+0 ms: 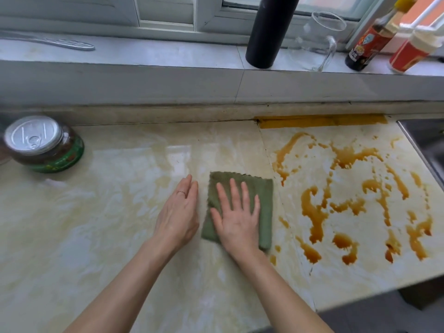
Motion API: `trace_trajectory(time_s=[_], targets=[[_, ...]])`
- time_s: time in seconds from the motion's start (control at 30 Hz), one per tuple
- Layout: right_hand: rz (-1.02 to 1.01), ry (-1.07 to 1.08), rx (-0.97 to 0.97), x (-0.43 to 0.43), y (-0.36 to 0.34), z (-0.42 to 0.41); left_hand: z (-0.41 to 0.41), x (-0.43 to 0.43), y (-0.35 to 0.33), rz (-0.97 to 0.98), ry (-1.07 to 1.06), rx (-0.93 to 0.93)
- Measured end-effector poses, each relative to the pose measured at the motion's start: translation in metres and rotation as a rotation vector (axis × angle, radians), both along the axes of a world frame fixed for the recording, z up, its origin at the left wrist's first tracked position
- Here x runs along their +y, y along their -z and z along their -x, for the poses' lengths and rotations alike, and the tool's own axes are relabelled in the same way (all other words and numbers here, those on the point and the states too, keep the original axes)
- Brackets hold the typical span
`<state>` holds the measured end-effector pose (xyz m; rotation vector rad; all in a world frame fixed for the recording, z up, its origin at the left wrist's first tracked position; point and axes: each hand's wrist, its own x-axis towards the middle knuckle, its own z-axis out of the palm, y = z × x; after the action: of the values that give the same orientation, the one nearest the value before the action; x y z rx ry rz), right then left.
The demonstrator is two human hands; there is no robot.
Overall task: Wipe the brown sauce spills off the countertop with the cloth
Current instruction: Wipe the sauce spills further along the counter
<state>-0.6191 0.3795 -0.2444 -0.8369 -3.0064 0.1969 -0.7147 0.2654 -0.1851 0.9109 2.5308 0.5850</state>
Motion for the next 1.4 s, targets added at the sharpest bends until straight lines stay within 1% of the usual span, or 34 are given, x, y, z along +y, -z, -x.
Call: trace_trajectory(time_s=[0.07, 0.13, 0.17, 0.2, 0.27, 0.33, 0.37, 0.4, 0.47, 0.53, 0.6, 0.63, 0.7, 0.8, 0.83, 0.87, 0.93, 1.0, 1.03, 1.07, 1.17, 1.23, 1.27, 1.33, 1.4], targets=[[-0.003, -0.148, -0.003, -0.023, 0.002, -0.01, -0.005, -0.002, 0.002, 0.005, -0.006, -0.03], [0.01, -0.25, -0.018, -0.016, -0.002, -0.022, -0.009, -0.004, 0.003, 0.0, -0.013, -0.035], [0.011, -0.265, -0.027, -0.006, -0.002, -0.025, -0.01, -0.005, 0.003, -0.007, -0.014, -0.034], [0.015, -0.245, -0.047, 0.005, -0.001, -0.027, -0.011, -0.008, 0.002, -0.013, -0.017, -0.034], [0.026, -0.092, -0.053, 0.021, 0.001, -0.027, -0.01, -0.015, 0.0, -0.018, -0.028, -0.024], [0.004, 0.05, -0.017, 0.009, 0.002, -0.024, -0.009, -0.024, -0.001, -0.009, -0.037, -0.007], [-0.001, 0.064, 0.007, -0.008, 0.001, -0.023, -0.008, -0.028, 0.0, -0.001, -0.029, -0.003], [0.013, 0.027, 0.021, -0.027, 0.001, -0.024, -0.008, -0.031, 0.002, 0.007, -0.022, -0.004], [0.013, -0.133, 0.024, -0.059, 0.003, -0.034, -0.009, -0.034, 0.006, 0.029, -0.015, -0.022], [0.023, -0.259, 0.001, -0.058, -0.001, -0.046, -0.01, -0.036, 0.009, 0.05, -0.004, -0.015], [0.015, -0.298, 0.0, -0.037, 0.0, -0.055, -0.01, -0.037, 0.01, 0.05, 0.014, -0.008], [0.013, -0.269, -0.012, -0.026, 0.0, -0.059, -0.01, -0.039, 0.009, 0.046, 0.017, -0.015], [0.027, -0.117, -0.022, -0.007, 0.0, -0.062, -0.01, -0.04, 0.006, 0.033, 0.004, -0.041], [0.004, 0.086, 0.013, -0.027, 0.002, -0.06, -0.01, -0.042, 0.005, 0.057, 0.031, -0.026], [0.008, 0.091, 0.026, -0.042, 0.002, -0.058, -0.01, -0.042, 0.006, 0.069, 0.048, -0.011], [0.012, 0.044, 0.033, -0.058, 0.002, -0.061, -0.011, -0.041, 0.008, 0.082, 0.062, 0.0], [0.012, -0.141, 0.01, -0.074, 0.001, -0.076, -0.012, -0.041, 0.008, 0.098, 0.066, 0.015], [0.013, -0.278, -0.009, -0.058, 0.0, -0.093, -0.011, -0.041, 0.007, 0.099, 0.067, 0.017], [0.005, -0.29, -0.014, -0.045, 0.0, -0.101, -0.011, -0.042, 0.006, 0.095, 0.068, 0.003], [0.004, -0.25, -0.017, -0.033, 0.0, -0.106, -0.011, -0.042, 0.005, 0.09, 0.063, -0.014], [0.014, -0.016, -0.017, -0.023, -0.002, -0.109, -0.012, -0.04, 0.003, 0.067, 0.029, -0.042], [0.011, 0.009, -0.016, -0.043, -0.002, -0.107, -0.016, -0.036, 0.002, 0.055, 0.012, -0.043], [0.009, -0.042, -0.007, -0.054, -0.001, -0.109, -0.018, -0.035, 0.002, 0.054, 0.012, -0.041], [0.002, -0.219, -0.006, -0.06, 0.0, -0.124, -0.028, -0.029, 0.001, 0.031, 0.018, -0.029], [0.01, -0.343, -0.001, -0.043, 0.0, -0.138, -0.039, -0.023, -0.002, 0.0, 0.019, -0.017]])
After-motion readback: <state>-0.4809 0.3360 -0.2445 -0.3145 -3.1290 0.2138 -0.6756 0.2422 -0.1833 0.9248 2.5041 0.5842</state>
